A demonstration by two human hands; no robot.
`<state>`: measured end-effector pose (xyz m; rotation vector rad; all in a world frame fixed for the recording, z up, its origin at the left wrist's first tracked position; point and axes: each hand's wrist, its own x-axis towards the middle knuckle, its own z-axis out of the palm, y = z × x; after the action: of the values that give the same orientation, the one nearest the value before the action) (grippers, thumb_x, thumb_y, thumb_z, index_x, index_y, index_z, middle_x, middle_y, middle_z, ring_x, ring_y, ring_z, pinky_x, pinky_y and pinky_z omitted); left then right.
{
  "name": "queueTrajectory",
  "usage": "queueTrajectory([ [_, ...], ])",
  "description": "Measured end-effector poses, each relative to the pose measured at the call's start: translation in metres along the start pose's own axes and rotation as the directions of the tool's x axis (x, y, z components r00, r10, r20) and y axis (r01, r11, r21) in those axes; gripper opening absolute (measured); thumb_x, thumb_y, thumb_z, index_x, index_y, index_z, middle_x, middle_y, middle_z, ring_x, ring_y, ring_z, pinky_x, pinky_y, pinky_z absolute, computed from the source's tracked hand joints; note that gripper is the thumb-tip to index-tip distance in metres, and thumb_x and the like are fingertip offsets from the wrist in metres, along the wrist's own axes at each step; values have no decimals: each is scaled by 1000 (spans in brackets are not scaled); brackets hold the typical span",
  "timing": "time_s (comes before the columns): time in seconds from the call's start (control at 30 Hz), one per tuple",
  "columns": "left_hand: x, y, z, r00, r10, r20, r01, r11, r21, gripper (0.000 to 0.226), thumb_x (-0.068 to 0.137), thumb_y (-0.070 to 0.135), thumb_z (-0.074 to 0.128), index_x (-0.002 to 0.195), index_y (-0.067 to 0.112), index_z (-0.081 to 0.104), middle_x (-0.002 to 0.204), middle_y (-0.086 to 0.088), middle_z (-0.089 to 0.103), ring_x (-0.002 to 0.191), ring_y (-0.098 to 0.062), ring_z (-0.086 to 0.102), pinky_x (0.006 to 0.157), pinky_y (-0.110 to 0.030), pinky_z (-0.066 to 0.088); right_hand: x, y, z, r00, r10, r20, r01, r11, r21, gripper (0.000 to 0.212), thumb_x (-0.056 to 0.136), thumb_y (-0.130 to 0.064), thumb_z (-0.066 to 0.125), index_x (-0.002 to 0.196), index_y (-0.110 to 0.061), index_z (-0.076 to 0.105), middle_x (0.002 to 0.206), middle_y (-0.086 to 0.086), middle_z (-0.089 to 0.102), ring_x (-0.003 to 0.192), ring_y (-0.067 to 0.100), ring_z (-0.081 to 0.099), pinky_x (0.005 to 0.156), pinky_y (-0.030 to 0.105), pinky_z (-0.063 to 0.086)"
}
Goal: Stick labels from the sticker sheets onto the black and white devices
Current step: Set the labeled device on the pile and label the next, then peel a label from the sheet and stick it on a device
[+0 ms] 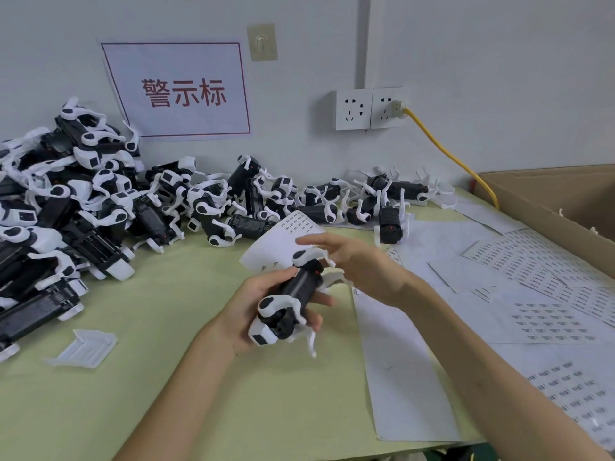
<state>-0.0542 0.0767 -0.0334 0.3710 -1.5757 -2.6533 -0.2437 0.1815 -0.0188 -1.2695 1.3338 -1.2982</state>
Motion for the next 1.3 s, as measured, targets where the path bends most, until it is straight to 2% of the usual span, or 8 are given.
queueTrajectory([
  [0.2,2,-1,-6,993,-97,65,92,993,71,42,94,47,64,122,16,73,125,-27,67,76,-32,72,69,-36,59,-11,4,-11,985,-1,175,15,997,-81,48,88,-9,61,134,-23,65,126,3,66,116,21,60,98,40,48],
  [0.3,10,-7,-4,988,-152,27,149,984,98,49,101,52,52,123,14,73,125,-22,67,77,-30,71,69,-34,53,-8,7,-10,981,36,189,-13,992,-123,22,95,-22,67,115,-18,74,104,21,68,88,27,65,72,33,53],
  [0.4,14,-4,-4,997,-76,-4,76,996,-42,54,104,50,38,114,16,78,123,-25,63,90,-38,70,67,-35,60,-10,7,-20,999,41,23,-38,993,-115,19,96,-30,67,81,-22,75,72,7,63,57,16,58,47,24,48],
  [0.57,12,1,-23,917,182,-355,-231,968,-99,46,106,42,38,120,5,61,116,-27,71,91,-38,75,69,-42,64,-19,-3,-65,867,41,-497,125,947,295,20,103,-22,59,91,-11,69,72,6,58,45,10,51,44,21,49],
  [0.73,13,0,-33,830,241,-503,-330,939,-95,38,107,34,40,108,4,62,102,-23,75,81,-36,76,63,-40,64,-52,-5,-110,585,51,-810,697,480,533,26,102,-27,59,122,-11,62,119,5,74,106,23,74,89,32,57],
  [1.0,14,0,-25,784,285,-551,-352,936,-16,34,107,30,40,102,5,62,88,-18,74,72,-31,74,61,-36,64,-27,8,-89,569,306,-763,342,756,558,14,94,-19,60,104,-13,68,91,3,74,68,17,65,64,26,49],
  [1.13,13,3,-26,654,353,-669,-403,911,88,19,102,16,48,100,5,62,82,-18,70,60,-28,71,55,-32,61,-14,14,-63,601,48,-797,10,998,67,15,93,-11,57,94,-15,71,75,1,69,55,12,59,54,21,46],
  [1.3,15,-4,-30,345,552,-759,-292,832,472,16,98,15,54,115,18,54,113,-6,66,80,-24,69,71,-41,56,-3,23,-31,710,-202,-674,-172,879,-444,21,92,-9,56,90,-27,66,92,-5,65,76,16,63,64,27,44],
])
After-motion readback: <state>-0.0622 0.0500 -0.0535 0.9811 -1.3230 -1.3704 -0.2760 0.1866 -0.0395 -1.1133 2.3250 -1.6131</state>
